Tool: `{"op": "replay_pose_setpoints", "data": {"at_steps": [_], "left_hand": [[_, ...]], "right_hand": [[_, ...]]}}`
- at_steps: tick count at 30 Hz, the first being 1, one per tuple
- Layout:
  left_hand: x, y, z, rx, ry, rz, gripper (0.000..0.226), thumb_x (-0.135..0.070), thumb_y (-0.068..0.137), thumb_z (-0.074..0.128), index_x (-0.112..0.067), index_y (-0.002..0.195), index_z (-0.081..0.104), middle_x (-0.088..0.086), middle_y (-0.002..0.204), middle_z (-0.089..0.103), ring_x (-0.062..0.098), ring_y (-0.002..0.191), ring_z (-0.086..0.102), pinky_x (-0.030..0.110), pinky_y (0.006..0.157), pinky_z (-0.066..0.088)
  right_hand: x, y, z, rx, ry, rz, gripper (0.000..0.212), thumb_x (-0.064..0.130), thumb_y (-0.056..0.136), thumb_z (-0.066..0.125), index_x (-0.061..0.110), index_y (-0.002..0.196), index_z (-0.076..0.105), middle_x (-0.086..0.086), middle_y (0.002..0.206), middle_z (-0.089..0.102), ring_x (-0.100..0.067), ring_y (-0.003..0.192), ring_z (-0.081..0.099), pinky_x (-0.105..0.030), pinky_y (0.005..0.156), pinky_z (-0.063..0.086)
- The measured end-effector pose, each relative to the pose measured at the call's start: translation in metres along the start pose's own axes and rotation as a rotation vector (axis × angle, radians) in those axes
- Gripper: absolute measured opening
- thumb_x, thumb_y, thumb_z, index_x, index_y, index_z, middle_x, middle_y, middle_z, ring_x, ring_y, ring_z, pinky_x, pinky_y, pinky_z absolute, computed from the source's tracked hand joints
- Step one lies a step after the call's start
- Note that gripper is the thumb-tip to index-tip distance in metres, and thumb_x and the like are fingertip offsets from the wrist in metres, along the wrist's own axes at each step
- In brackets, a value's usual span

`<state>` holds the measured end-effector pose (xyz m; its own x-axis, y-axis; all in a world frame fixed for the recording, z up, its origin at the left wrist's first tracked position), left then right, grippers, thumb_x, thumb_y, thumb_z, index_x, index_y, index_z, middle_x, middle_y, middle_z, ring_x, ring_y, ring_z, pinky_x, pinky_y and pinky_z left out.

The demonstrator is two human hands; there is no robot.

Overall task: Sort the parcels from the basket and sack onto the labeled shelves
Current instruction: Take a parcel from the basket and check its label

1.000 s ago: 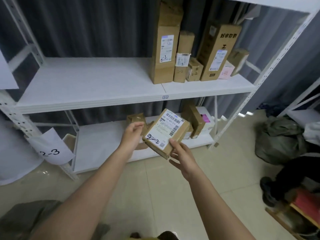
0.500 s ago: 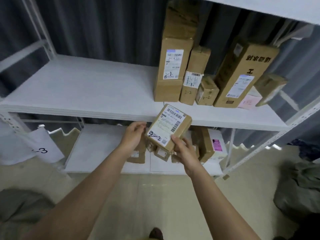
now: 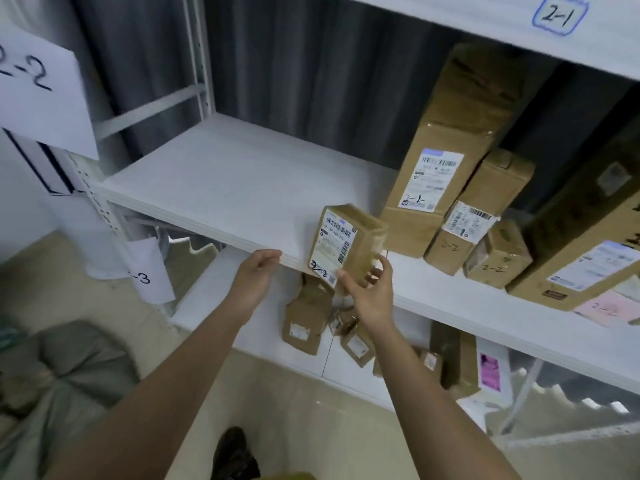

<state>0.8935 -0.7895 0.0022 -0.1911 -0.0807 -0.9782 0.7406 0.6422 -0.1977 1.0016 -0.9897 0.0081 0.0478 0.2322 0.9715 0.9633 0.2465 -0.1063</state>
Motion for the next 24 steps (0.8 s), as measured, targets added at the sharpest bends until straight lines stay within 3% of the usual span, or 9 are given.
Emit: {"op": "replay_pose_setpoints", "data": {"at_steps": [6, 11, 13, 18, 20, 22, 24], "left_hand": [[-0.005, 0.049, -0.021, 0.011, 0.124, 0.038, 0.020, -0.013, 0.100, 0.045, -0.020, 0.110, 0.061, -0.008, 0.111, 0.056, 0.010, 0.103, 0.052, 0.022, 0.086, 0.037], [-0.006, 0.081, -0.018, 0.101, 0.224, 0.097, 0.024, -0.013, 0.101, 0.044, -0.016, 0.117, 0.061, -0.008, 0.117, 0.056, 0.008, 0.106, 0.051, 0.012, 0.076, 0.038], [-0.007, 0.090, -0.014, 0.140, 0.250, 0.114, 0.024, -0.012, 0.100, 0.044, -0.014, 0.118, 0.061, -0.005, 0.119, 0.056, 0.008, 0.103, 0.051, 0.013, 0.075, 0.039], [-0.013, 0.109, 0.014, 0.359, 0.356, 0.131, 0.042, -0.015, 0.093, 0.060, -0.016, 0.134, 0.048, 0.005, 0.136, 0.048, 0.017, 0.119, 0.050, 0.025, 0.091, 0.040], [-0.020, 0.113, 0.032, 0.479, 0.397, 0.143, 0.069, -0.019, 0.087, 0.069, -0.019, 0.146, 0.032, 0.004, 0.146, 0.037, 0.019, 0.132, 0.040, 0.029, 0.102, 0.038], [-0.033, 0.116, 0.051, 0.598, 0.473, 0.195, 0.093, -0.020, 0.082, 0.075, -0.020, 0.153, 0.015, 0.001, 0.155, 0.025, 0.017, 0.140, 0.029, 0.030, 0.111, 0.030], [-0.042, 0.120, 0.068, 0.699, 0.486, 0.221, 0.093, -0.014, 0.079, 0.077, -0.017, 0.151, 0.018, -0.005, 0.145, 0.038, 0.004, 0.130, 0.040, 0.011, 0.103, 0.032]], "right_hand": [[-0.010, 0.018, 0.024, -0.147, -0.079, -0.048, 0.073, 0.026, 0.071, 0.086, 0.047, 0.119, 0.035, 0.021, 0.115, 0.050, -0.006, 0.111, 0.053, -0.040, 0.105, 0.045], [-0.016, 0.036, 0.038, -0.239, -0.186, -0.062, 0.090, 0.053, 0.063, 0.082, 0.033, 0.137, 0.034, 0.008, 0.134, 0.050, -0.020, 0.128, 0.047, -0.052, 0.106, 0.043], [-0.012, 0.038, 0.041, -0.264, -0.245, -0.064, 0.095, 0.051, 0.067, 0.081, 0.028, 0.144, 0.029, 0.003, 0.137, 0.049, -0.023, 0.132, 0.040, -0.054, 0.108, 0.038], [-0.009, 0.031, 0.043, -0.279, -0.317, 0.005, 0.112, 0.052, 0.073, 0.078, 0.030, 0.155, 0.004, 0.002, 0.157, 0.022, -0.024, 0.145, 0.014, -0.051, 0.115, 0.024], [-0.011, 0.024, 0.039, -0.312, -0.293, 0.028, 0.109, 0.052, 0.074, 0.078, 0.031, 0.154, 0.009, 0.002, 0.157, 0.022, -0.023, 0.145, 0.021, -0.049, 0.112, 0.030], [-0.007, 0.021, 0.037, -0.326, -0.249, 0.021, 0.096, 0.045, 0.078, 0.078, 0.028, 0.152, 0.020, 0.001, 0.151, 0.034, -0.018, 0.136, 0.037, -0.040, 0.105, 0.040], [-0.004, 0.024, 0.039, -0.299, -0.224, 0.013, 0.077, 0.037, 0.084, 0.074, 0.027, 0.147, 0.030, 0.005, 0.143, 0.046, -0.012, 0.125, 0.047, -0.031, 0.096, 0.045]]}}
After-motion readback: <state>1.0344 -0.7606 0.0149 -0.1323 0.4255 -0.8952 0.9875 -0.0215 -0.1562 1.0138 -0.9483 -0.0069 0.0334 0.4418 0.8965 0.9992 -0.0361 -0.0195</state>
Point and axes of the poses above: each hand's wrist, its own y-axis towards the middle knuckle, its own z-axis out of the palm, x = y × z, the point moved 5 cm from there along y, towards the middle knuckle
